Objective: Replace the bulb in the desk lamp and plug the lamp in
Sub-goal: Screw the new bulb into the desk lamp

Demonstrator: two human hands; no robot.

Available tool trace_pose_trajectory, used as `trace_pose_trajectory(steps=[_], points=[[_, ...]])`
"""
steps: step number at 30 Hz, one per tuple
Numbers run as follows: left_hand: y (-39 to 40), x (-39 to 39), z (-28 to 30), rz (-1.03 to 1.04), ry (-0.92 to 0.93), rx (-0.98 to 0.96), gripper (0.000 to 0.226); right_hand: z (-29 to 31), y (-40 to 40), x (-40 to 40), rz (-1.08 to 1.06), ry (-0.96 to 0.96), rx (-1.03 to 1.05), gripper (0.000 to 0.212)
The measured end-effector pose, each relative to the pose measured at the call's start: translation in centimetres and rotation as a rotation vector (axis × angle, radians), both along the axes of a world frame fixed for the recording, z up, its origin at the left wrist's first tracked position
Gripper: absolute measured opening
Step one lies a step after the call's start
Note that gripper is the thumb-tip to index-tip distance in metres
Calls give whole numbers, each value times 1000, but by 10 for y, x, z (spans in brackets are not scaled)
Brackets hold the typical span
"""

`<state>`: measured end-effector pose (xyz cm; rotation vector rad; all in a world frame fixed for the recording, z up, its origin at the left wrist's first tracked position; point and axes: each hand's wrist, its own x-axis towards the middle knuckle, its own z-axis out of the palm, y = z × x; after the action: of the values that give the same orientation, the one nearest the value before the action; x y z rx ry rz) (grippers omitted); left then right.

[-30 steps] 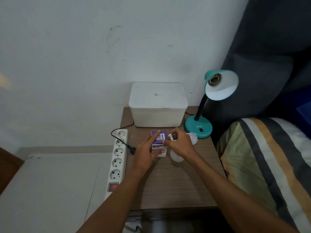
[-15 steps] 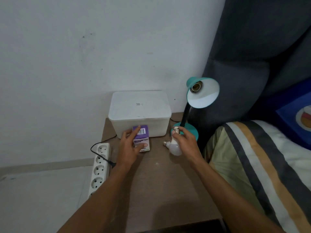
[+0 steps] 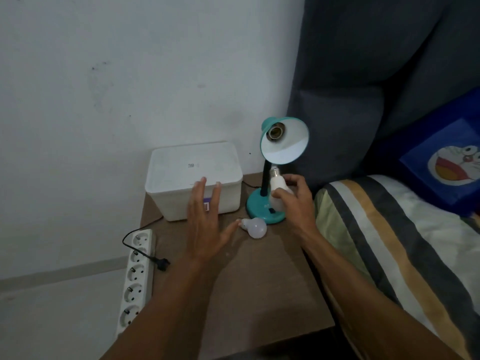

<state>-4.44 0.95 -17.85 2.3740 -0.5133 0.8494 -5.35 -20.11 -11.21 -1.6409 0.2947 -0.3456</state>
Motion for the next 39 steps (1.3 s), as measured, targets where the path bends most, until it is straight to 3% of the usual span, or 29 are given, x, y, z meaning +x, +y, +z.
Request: trace_pose_trajectory(steps=[3,12,18,28,32,39], points=[[-32,26,36,-150,-75,64,107,20,-14,5,-37,-128,-14,41],[-87,102,113,-414,169,121,123,73,-44,35,12,-148,-301,45],[-91,118,114,-466,154,153,119,74,-48,47,33,-84,-546,62],[-87,121,115,-509,106,155,107,60,-31,53,-104,-207,-830,56],[-84,121,116,-515,105,143,105,57,-26,56,-135,-255,-877,49],[-85,121,116,-506,112,118,104,53,-24,53,-113,-194,-842,57]])
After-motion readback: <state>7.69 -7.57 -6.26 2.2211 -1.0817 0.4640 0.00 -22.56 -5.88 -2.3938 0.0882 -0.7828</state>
